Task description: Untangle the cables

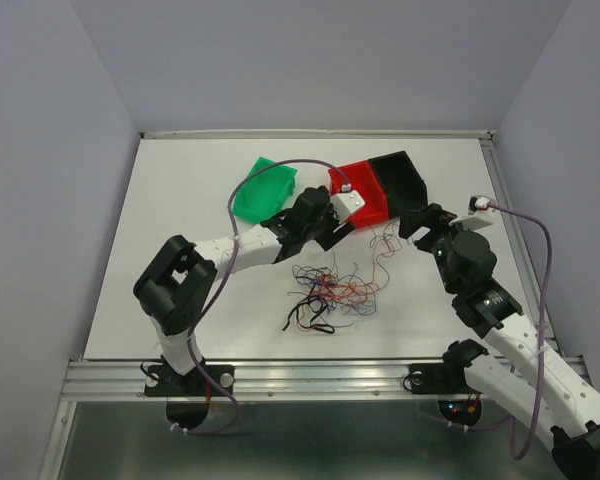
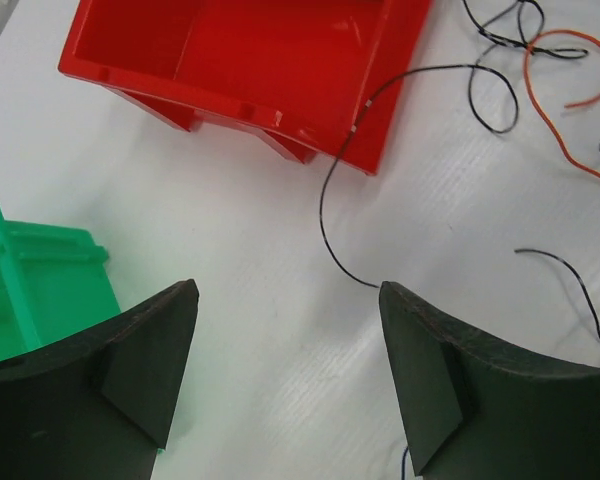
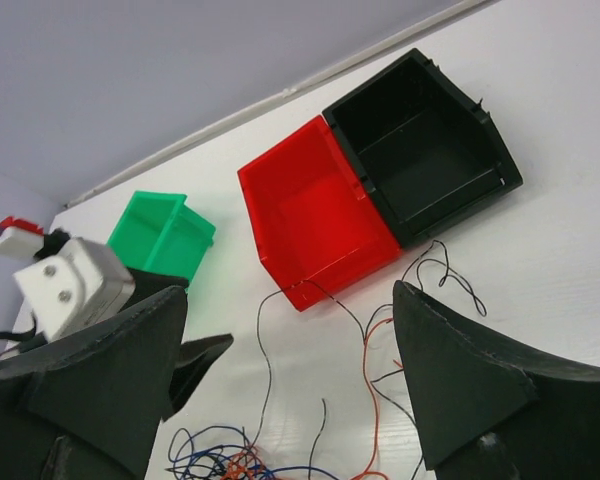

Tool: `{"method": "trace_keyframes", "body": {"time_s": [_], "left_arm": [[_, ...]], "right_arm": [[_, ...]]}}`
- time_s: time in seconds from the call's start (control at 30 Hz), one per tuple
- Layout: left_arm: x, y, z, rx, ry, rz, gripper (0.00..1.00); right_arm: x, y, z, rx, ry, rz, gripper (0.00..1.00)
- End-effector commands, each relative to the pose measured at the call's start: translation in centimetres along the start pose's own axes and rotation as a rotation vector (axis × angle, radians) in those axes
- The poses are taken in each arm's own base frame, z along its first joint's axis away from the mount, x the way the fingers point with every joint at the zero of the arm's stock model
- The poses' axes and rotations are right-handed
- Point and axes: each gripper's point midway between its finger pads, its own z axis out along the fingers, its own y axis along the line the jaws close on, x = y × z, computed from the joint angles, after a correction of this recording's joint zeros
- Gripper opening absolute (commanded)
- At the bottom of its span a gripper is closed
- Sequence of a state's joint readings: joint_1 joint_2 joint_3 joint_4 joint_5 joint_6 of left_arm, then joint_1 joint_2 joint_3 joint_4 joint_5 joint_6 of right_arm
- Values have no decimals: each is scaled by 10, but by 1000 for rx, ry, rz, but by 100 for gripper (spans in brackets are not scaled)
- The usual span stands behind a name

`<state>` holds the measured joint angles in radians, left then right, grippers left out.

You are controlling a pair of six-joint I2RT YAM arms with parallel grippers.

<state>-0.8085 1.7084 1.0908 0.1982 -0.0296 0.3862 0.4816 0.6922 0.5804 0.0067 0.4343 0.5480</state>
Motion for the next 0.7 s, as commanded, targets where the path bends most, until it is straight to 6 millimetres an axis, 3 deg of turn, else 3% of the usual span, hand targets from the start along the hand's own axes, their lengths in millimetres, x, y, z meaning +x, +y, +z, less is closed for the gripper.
{"method": "trace_keyframes", "body": {"time_s": [0.0,0.03,0.17,0.3,0.4,0.43,0.53,0.6,0.67], "left_arm": [[-26,20,27,-35,-58,-49,84],[-16,14,38,9,-37,-54,83],[-23,13,55,57,-52,-62,81],[-18,11,65,80,-28,-86,73],[-11,6,69,95,-12,-96,55],[-9,5,69,100,-5,-99,38],[-13,4,62,110,-16,-104,0],[-14,0,52,132,-27,-98,0],[-33,-2,30,189,-87,-93,0]], "right_arm": [[-11,-4,-3,22,-55,27,88],[-12,-4,-3,23,-57,28,88],[-13,-5,-4,24,-61,29,88],[-12,-5,-3,26,-58,30,88],[-12,-5,-3,26,-58,33,87],[-12,-5,-3,25,-59,34,87],[-12,-6,-3,29,-59,33,86],[-11,-5,-2,28,-55,30,86],[-9,-3,-1,18,-44,23,86]]}}
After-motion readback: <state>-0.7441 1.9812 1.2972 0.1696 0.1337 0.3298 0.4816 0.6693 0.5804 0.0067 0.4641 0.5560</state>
